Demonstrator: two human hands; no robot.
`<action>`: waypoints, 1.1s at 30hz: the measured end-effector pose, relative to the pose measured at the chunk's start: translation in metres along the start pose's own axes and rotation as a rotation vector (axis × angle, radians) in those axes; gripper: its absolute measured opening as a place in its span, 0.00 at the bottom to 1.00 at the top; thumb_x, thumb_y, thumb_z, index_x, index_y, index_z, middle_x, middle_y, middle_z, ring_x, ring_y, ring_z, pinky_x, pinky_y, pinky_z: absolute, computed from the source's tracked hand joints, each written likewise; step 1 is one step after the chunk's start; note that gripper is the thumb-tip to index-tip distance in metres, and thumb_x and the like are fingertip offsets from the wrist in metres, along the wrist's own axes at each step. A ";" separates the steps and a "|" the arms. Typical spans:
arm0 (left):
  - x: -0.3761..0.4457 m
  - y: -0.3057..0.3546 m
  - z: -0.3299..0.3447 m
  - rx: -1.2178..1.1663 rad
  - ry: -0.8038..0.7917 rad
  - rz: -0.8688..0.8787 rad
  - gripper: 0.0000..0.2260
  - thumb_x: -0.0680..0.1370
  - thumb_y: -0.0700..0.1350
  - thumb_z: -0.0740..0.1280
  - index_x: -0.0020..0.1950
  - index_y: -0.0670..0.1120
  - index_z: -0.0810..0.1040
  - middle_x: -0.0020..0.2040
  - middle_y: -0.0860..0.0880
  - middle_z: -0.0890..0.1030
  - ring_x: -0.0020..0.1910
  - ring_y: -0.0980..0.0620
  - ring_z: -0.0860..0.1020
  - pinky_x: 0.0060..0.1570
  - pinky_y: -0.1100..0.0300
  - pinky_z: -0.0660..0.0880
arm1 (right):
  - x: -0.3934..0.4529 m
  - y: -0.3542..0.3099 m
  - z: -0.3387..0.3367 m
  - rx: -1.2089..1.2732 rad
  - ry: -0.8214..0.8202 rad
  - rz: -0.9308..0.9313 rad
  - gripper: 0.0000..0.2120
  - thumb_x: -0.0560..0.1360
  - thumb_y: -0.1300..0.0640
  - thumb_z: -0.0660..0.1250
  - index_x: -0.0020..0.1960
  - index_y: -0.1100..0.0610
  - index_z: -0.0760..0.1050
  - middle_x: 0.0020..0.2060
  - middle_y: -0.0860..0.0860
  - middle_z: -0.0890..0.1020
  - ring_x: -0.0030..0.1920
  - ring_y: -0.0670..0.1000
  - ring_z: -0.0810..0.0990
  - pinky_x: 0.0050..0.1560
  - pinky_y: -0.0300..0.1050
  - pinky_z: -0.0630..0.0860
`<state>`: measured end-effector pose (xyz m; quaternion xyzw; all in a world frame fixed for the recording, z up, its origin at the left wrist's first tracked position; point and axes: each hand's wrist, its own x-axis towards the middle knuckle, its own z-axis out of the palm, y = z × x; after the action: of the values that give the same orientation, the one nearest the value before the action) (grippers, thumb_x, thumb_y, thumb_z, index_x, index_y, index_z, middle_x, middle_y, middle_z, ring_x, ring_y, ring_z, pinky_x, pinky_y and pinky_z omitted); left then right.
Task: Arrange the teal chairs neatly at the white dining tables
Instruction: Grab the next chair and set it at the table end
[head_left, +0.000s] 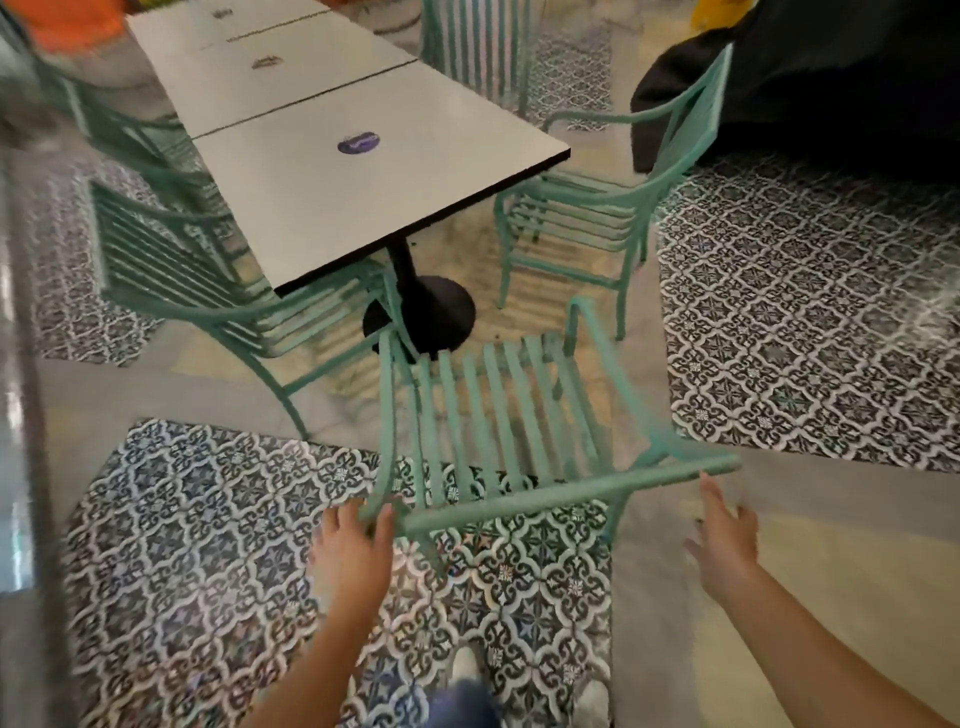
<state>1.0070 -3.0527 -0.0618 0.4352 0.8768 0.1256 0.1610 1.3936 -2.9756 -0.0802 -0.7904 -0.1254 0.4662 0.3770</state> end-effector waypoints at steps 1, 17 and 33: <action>0.002 -0.009 -0.001 -0.140 0.026 -0.193 0.30 0.77 0.65 0.58 0.69 0.44 0.68 0.63 0.42 0.72 0.60 0.42 0.73 0.61 0.43 0.72 | 0.007 -0.009 -0.001 0.030 -0.066 0.027 0.37 0.70 0.39 0.70 0.72 0.55 0.62 0.65 0.59 0.71 0.63 0.62 0.74 0.57 0.58 0.75; 0.021 0.029 -0.013 -1.407 -0.391 -1.008 0.09 0.78 0.38 0.65 0.57 0.36 0.75 0.54 0.35 0.78 0.51 0.40 0.80 0.41 0.50 0.79 | 0.101 -0.063 0.024 0.247 -0.206 0.170 0.20 0.75 0.67 0.61 0.67 0.62 0.71 0.46 0.60 0.80 0.39 0.54 0.79 0.25 0.42 0.77; -0.001 0.150 0.047 -1.526 -0.125 -1.079 0.13 0.77 0.40 0.66 0.59 0.33 0.75 0.53 0.35 0.79 0.49 0.41 0.80 0.40 0.53 0.81 | 0.246 -0.174 0.040 0.052 -0.335 0.168 0.16 0.70 0.60 0.65 0.58 0.58 0.76 0.32 0.56 0.82 0.39 0.56 0.77 0.40 0.49 0.79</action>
<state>1.1350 -2.9612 -0.0506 -0.2480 0.6304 0.5518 0.4864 1.5181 -2.7021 -0.1248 -0.6994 -0.1079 0.6243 0.3307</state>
